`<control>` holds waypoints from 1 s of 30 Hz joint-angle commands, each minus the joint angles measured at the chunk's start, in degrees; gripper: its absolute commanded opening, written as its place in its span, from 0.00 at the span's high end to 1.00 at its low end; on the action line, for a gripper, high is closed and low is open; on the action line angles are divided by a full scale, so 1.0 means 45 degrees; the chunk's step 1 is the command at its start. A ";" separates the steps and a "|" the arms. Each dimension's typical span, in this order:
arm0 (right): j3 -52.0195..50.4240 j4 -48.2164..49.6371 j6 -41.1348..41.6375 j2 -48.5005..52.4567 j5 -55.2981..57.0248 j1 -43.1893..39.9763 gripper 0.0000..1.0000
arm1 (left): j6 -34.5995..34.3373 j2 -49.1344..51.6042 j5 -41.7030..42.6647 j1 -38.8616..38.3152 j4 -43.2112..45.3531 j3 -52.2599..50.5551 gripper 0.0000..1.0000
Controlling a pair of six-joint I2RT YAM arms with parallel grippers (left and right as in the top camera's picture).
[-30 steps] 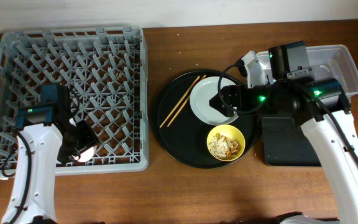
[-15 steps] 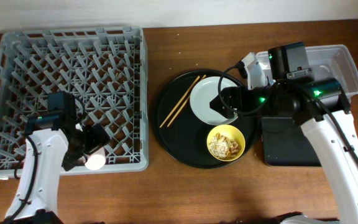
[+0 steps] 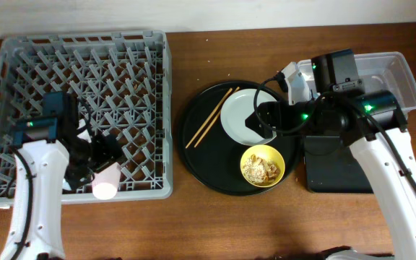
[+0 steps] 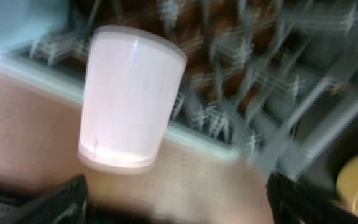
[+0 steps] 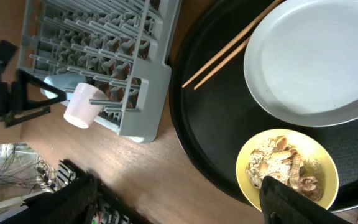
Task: Sort waste into correct bins and load items into the dishwasher rack
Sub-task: 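Lower the pink cup into the dish rack with the left gripper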
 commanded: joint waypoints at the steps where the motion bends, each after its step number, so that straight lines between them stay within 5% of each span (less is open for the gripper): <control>1: -0.0005 -0.0044 -0.0175 -0.0170 0.0151 0.0078 0.15 | 0.0554 -0.0976 -0.0024 0.0068 -0.1530 0.2322 0.25; 4: -0.0005 -0.0131 -0.0170 -0.0170 0.0151 0.0078 0.16 | 0.0010 -0.2705 -0.0340 0.0068 -0.2113 0.2249 0.72; 8: -0.0005 -0.0141 -0.0170 -0.0170 0.0194 0.0078 0.15 | -0.0432 -0.3050 -0.0641 0.0068 -0.2419 0.0583 0.96; 15: -0.0005 -0.0136 -0.0175 -0.0170 0.0194 0.0078 0.15 | -0.1661 -0.3036 -0.0695 0.0063 -0.0534 -0.2812 1.00; 22: -0.0019 -0.0175 -0.0175 -0.0170 0.0199 0.0078 0.15 | -0.2059 -0.3041 -0.1647 0.0068 -0.1491 -0.2871 1.00; 30: -0.0019 -0.0165 -0.0175 -0.0170 0.0199 0.0078 0.15 | -0.2419 -0.2812 -0.3007 0.0063 0.0797 -0.3570 1.00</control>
